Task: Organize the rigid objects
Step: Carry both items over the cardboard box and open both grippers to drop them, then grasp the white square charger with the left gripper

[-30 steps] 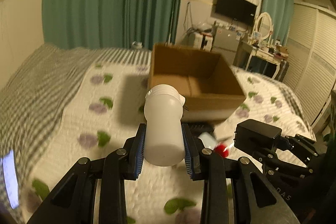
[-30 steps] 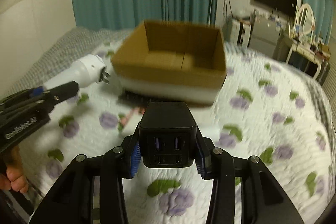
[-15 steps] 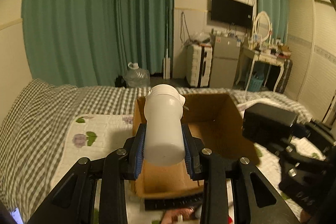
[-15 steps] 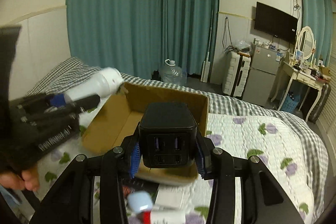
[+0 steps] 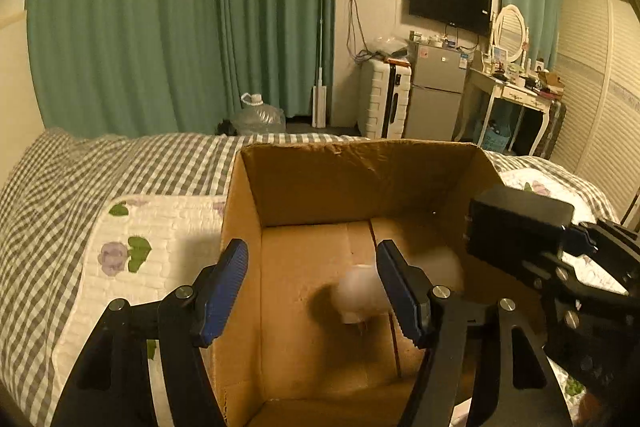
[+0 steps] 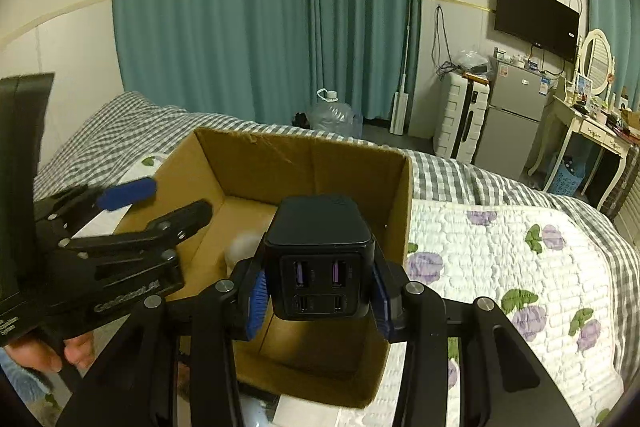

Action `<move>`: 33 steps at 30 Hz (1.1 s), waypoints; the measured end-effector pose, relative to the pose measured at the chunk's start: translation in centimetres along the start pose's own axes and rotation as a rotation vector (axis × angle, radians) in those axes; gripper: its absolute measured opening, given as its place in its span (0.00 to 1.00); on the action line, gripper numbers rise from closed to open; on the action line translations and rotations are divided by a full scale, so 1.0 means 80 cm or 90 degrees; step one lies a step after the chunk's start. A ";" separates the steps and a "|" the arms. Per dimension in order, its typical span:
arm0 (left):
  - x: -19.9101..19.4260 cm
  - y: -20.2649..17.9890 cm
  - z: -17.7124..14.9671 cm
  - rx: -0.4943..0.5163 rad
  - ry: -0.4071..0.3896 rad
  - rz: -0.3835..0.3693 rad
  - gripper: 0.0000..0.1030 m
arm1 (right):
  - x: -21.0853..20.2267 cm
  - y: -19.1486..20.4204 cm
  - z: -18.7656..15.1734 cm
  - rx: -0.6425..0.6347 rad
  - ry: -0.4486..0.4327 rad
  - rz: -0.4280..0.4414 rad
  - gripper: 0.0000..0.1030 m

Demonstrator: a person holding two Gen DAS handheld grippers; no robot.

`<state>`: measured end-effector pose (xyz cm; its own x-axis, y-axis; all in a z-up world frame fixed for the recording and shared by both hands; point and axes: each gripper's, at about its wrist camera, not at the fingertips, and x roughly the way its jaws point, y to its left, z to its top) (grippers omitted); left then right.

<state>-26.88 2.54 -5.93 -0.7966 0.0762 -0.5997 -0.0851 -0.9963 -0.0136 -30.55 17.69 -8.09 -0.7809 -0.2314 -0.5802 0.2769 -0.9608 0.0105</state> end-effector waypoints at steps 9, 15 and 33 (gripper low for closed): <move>-0.042 0.005 -0.006 -0.001 -0.008 0.020 0.67 | -0.007 -0.011 0.006 0.028 -0.028 -0.006 0.79; -0.084 -0.001 -0.020 -0.003 -0.008 0.022 0.67 | -0.066 -0.019 0.002 0.027 -0.056 -0.025 0.82; -0.093 -0.046 -0.160 0.003 0.134 0.008 0.67 | -0.121 -0.046 -0.125 0.048 0.029 -0.021 0.98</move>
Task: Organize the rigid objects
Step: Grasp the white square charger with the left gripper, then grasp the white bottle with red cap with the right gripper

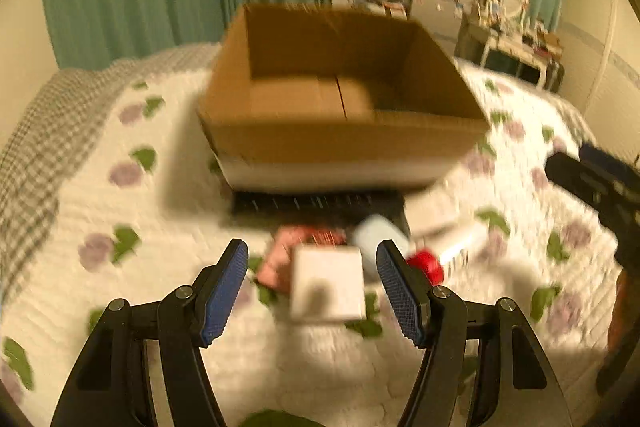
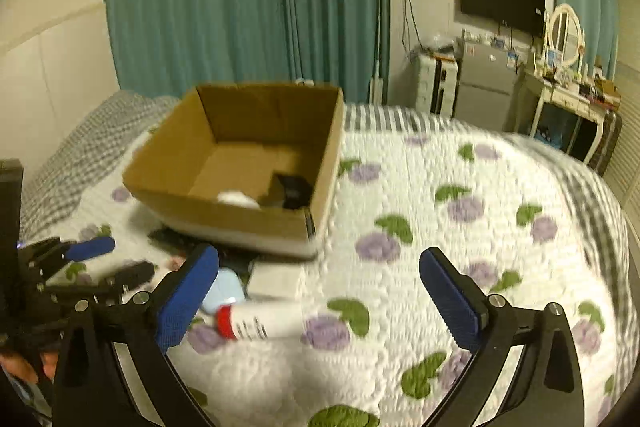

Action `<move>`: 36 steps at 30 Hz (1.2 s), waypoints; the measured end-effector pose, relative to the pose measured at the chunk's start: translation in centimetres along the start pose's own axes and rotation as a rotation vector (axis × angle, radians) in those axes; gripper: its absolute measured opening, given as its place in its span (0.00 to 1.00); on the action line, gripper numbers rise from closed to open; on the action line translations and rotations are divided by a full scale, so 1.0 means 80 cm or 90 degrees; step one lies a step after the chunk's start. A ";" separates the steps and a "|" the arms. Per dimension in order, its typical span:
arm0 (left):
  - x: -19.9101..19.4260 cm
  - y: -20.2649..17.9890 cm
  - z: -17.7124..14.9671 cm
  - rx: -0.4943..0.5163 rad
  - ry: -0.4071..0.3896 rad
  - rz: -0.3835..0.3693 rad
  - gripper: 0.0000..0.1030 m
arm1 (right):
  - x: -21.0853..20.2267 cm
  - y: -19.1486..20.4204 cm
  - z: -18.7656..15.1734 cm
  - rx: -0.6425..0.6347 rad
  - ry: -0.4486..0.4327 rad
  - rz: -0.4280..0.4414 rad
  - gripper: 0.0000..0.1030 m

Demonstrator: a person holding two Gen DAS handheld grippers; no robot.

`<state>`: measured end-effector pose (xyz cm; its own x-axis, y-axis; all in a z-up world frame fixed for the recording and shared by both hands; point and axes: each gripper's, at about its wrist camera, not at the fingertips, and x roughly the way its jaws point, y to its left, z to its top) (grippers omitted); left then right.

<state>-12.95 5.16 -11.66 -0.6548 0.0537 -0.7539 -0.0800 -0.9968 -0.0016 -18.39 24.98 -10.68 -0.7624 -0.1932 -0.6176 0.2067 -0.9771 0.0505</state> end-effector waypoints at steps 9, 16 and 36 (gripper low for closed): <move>0.049 -0.013 -0.027 0.008 0.058 0.001 0.67 | 0.035 0.004 -0.016 -0.001 0.047 0.023 0.98; 0.059 -0.018 -0.032 0.025 0.069 -0.006 0.65 | 0.062 0.019 -0.026 -0.026 0.090 0.039 0.98; 0.021 0.017 -0.012 -0.011 0.013 -0.003 0.49 | 0.120 0.062 -0.053 -0.122 0.192 0.044 0.98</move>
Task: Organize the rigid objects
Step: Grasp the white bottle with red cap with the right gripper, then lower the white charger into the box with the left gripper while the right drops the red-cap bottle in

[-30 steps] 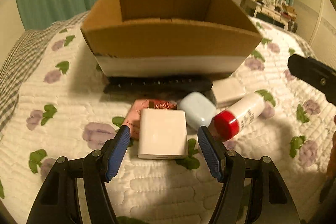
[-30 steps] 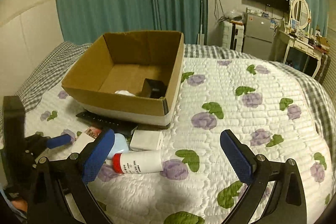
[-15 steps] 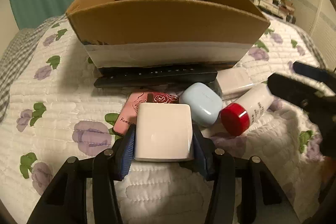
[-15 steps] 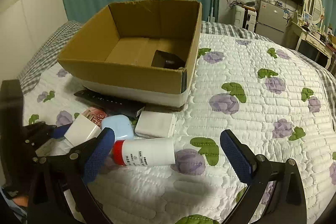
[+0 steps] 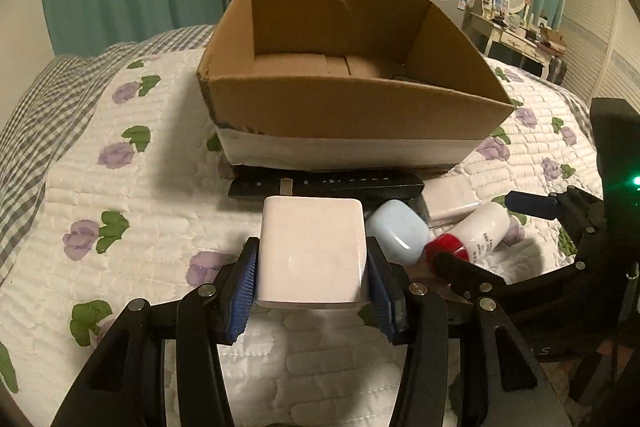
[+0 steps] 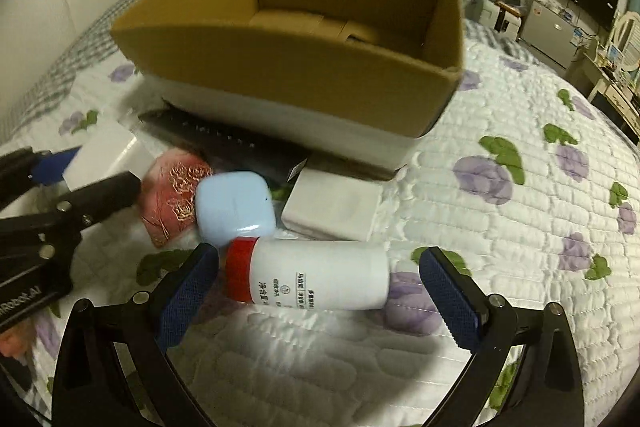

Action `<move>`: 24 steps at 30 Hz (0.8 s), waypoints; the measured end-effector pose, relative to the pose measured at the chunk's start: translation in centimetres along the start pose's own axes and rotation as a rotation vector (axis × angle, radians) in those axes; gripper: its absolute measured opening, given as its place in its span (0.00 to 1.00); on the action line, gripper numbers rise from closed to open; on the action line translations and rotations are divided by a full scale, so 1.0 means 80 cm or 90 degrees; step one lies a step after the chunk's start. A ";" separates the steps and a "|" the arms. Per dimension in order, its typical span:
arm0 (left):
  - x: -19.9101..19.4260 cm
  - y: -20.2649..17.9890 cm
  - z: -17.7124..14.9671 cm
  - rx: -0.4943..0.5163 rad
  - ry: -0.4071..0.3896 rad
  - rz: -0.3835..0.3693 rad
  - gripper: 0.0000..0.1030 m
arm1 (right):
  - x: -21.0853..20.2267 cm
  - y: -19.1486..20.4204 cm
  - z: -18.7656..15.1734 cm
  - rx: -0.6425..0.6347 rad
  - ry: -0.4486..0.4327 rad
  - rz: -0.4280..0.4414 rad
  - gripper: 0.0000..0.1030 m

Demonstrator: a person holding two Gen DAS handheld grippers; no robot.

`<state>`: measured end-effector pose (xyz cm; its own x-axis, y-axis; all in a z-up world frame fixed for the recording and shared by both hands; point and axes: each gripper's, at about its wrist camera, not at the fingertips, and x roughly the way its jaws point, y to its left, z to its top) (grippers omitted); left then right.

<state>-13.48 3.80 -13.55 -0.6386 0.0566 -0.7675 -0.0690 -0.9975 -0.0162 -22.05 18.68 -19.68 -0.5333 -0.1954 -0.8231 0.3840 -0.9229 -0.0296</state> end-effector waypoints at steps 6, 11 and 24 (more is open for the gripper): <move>0.001 0.006 -0.003 -0.003 0.006 0.002 0.49 | 0.005 -0.001 -0.003 -0.003 0.017 0.005 0.75; -0.009 0.004 -0.002 0.003 0.000 0.001 0.49 | -0.012 0.000 -0.005 -0.009 -0.011 -0.001 0.75; -0.099 -0.007 0.099 0.045 -0.130 -0.020 0.49 | -0.177 -0.037 0.092 0.018 -0.241 -0.036 0.75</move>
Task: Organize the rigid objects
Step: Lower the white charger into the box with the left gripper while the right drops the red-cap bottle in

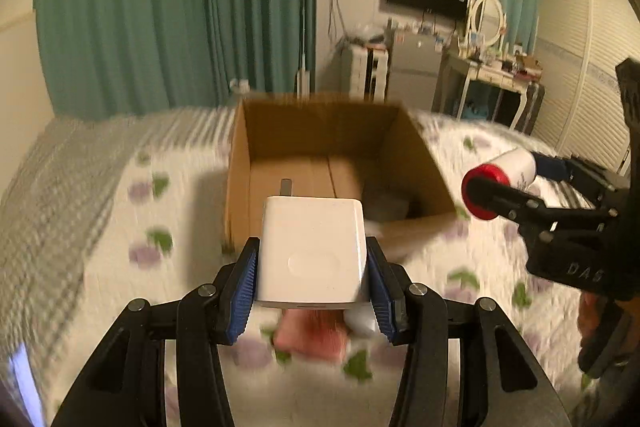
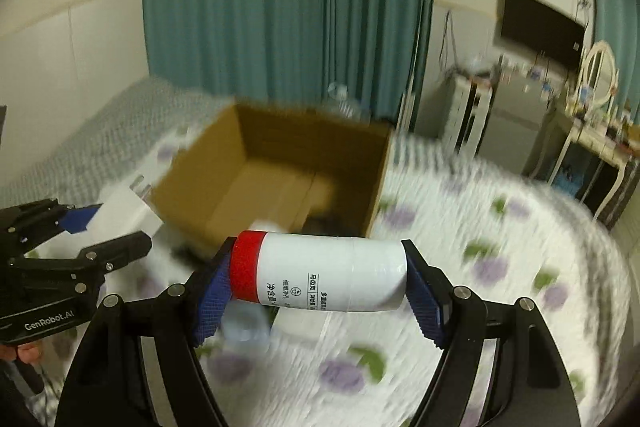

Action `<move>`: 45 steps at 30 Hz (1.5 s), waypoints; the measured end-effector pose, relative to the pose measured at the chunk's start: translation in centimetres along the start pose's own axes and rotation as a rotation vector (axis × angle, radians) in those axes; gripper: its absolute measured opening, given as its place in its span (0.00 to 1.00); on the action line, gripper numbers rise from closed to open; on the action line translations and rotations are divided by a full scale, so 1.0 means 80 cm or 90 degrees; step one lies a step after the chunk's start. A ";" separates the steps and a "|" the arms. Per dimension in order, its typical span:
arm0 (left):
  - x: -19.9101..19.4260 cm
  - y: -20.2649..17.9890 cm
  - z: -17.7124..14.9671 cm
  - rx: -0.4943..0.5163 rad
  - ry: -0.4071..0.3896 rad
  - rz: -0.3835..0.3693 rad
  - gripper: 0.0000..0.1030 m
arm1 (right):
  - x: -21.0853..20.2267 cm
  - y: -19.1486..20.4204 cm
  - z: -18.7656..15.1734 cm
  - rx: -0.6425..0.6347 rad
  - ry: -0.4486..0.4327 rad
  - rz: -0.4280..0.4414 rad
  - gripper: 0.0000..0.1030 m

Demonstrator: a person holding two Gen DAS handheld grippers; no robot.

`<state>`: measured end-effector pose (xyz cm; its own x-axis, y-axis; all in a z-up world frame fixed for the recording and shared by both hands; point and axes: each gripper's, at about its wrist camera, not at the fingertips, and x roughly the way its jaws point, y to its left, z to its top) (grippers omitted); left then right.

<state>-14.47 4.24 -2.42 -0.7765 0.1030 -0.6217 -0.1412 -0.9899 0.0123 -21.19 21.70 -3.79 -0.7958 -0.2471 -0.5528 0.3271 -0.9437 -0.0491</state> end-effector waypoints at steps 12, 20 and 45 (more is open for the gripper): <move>0.145 0.008 0.071 0.041 0.026 0.037 0.49 | 0.095 -0.020 0.050 0.041 -0.034 -0.007 0.75; 0.187 0.006 0.055 0.024 0.065 0.017 0.50 | 0.120 -0.027 0.041 0.052 -0.014 -0.016 0.75; 0.106 0.045 0.052 0.003 -0.001 0.047 0.66 | 0.185 -0.007 0.052 0.049 0.025 -0.014 0.91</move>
<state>-24.10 1.99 -4.36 -0.7854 0.0297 -0.6183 -0.0862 -0.9944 0.0618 -35.27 17.70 -8.50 -0.7819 -0.2181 -0.5840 0.2682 -0.9634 0.0006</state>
